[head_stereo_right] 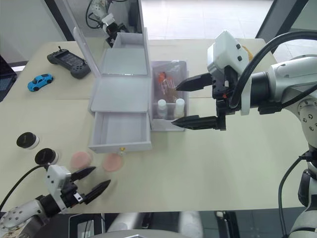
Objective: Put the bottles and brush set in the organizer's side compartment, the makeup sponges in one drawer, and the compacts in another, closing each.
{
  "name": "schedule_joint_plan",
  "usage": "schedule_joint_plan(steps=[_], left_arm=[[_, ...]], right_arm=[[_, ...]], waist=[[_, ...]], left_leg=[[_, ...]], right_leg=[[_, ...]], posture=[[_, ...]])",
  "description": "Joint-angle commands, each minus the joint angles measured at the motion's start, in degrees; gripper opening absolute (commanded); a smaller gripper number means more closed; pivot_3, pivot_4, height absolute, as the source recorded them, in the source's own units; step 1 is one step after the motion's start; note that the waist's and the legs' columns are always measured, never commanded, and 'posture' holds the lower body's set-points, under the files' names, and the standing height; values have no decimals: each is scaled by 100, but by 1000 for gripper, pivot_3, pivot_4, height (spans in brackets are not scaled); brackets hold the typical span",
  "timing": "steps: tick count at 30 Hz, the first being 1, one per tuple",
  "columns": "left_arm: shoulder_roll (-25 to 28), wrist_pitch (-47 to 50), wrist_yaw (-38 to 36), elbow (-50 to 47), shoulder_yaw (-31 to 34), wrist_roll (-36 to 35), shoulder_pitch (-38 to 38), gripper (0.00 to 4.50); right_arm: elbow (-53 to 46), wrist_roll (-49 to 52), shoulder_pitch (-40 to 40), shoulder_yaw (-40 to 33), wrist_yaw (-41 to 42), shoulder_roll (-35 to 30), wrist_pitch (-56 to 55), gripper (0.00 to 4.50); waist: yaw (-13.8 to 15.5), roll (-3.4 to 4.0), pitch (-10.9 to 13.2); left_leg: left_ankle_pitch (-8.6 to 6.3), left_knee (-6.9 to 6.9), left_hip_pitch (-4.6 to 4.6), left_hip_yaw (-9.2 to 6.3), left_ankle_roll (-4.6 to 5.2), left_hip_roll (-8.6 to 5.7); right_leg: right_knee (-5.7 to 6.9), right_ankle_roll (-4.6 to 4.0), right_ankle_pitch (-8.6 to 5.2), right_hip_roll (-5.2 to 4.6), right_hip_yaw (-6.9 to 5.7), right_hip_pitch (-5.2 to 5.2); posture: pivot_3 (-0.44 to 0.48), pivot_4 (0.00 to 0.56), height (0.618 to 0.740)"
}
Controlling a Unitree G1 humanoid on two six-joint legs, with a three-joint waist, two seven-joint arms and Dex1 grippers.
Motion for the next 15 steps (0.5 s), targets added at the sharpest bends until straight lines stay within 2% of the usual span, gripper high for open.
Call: schedule_joint_plan(steps=[1,7,12,15], left_arm=[[-72,-263,337,-141,-331,338,-120,4484],[-244,-197,1069,-5,-883,930,-560,4484],[-161,-90,1149,168,-1162,1029,-774,4484],[-125,-120,1154,240,-1220,1044,-799,3910]], right_arm=[[54,-107,-187,-152,54,-99,-96,4500],[83,-130,-426,-123,24,-72,29,4500],[26,-115,-562,-87,-78,-56,156,4500],[-28,-95,-615,-91,-131,-53,238,4500]], waist=[[-13,0,0],[-16,0,0],[-3,0,0],[5,0,0]], left_leg=[[0,-1,0,0,0,0],[0,-1,-1,3,0,1],[0,-1,-1,4,0,0],[0,-1,0,4,0,-1]], right_leg=[[1,0,0,0,0,-1],[2,0,0,1,2,-3],[3,0,0,1,2,-3],[3,0,0,2,2,-3]], posture=[[0,150,734],[0,150,734],[0,150,734],[0,150,734]])
